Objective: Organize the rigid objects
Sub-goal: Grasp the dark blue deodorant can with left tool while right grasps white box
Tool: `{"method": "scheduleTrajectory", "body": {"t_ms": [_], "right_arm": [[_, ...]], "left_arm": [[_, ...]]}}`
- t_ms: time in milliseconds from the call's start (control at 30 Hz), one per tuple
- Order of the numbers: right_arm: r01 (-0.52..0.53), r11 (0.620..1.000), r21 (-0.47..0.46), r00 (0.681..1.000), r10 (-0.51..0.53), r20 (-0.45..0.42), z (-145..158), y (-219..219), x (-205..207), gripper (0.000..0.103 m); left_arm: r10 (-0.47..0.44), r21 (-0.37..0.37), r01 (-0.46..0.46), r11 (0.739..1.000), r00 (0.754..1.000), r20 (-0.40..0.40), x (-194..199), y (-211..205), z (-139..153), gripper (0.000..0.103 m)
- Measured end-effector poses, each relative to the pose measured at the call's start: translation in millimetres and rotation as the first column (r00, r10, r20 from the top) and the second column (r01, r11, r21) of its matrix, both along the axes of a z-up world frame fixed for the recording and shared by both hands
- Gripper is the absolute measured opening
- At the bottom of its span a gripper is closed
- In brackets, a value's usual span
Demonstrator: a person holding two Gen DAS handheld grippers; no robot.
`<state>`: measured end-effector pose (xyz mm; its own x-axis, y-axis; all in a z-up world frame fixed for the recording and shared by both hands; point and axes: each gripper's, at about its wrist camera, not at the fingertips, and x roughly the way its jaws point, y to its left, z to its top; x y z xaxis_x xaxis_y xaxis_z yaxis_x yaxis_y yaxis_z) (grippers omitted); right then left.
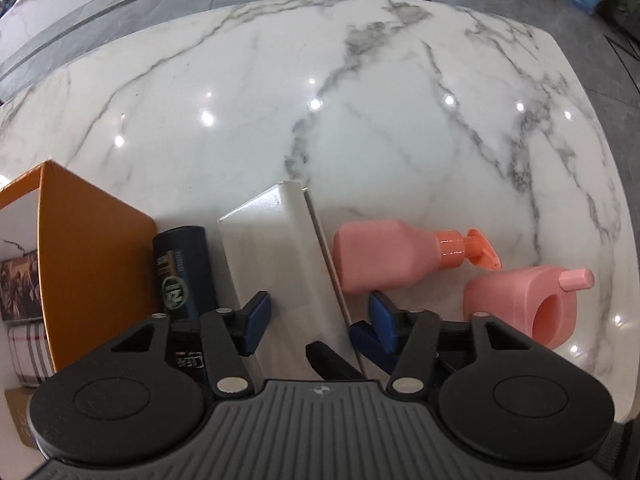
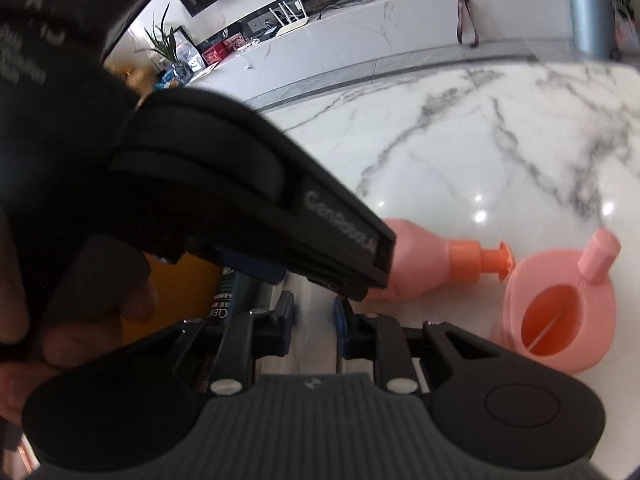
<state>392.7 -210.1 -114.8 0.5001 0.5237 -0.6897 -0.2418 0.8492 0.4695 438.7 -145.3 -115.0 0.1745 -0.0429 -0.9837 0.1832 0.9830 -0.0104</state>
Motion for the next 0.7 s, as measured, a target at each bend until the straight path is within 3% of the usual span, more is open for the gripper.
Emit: {"method": "scheduleTrajectory", "body": {"t_ms": [33, 200, 300, 333, 500, 533, 600, 700], "right_arm": [[-0.004, 1.0, 0.012, 1.0, 0.004, -0.005, -1, -1, 1, 0.021], [0.005, 0.997, 0.079, 1.0, -0.004, -0.01, -4, -9, 3, 0.024], [0.028, 0.997, 0.076, 0.999, -0.026, -0.032, -9, -12, 6, 0.047], [0.031, 0.995, 0.097, 0.999, -0.027, -0.043, -13, -13, 8, 0.049], [0.05, 0.963, 0.265, 0.992, -0.018, -0.122, -33, -10, 23, 0.048], [0.05, 0.959, 0.278, 0.991, -0.014, -0.13, -36, -7, 25, 0.046], [0.049, 0.958, 0.283, 0.989, -0.007, -0.149, -42, 0, 22, 0.031], [0.038, 0.968, 0.249, 0.992, -0.006, -0.128, -36, 4, 18, 0.031]], "left_arm": [[-0.003, 0.015, 0.003, 1.0, 1.0, 0.008, 0, 1, 1, 0.043], [-0.009, 0.024, 0.009, 1.0, 1.0, -0.004, 2, 12, 3, 0.039], [-0.023, 0.046, 0.023, 0.999, 1.0, 0.003, 1, 14, 2, 0.038], [-0.019, 0.039, 0.019, 0.999, 1.0, 0.001, 2, 16, 3, 0.037], [-0.02, 0.019, 0.02, 1.0, 1.0, -0.007, 3, 22, 7, 0.033], [-0.026, 0.02, 0.026, 0.999, 1.0, -0.006, 2, 22, 8, 0.032], [-0.037, 0.019, 0.037, 0.999, 0.999, -0.008, 1, 23, 11, 0.031], [-0.051, 0.032, 0.051, 0.998, 0.999, 0.005, -3, 24, 18, 0.035]]}}
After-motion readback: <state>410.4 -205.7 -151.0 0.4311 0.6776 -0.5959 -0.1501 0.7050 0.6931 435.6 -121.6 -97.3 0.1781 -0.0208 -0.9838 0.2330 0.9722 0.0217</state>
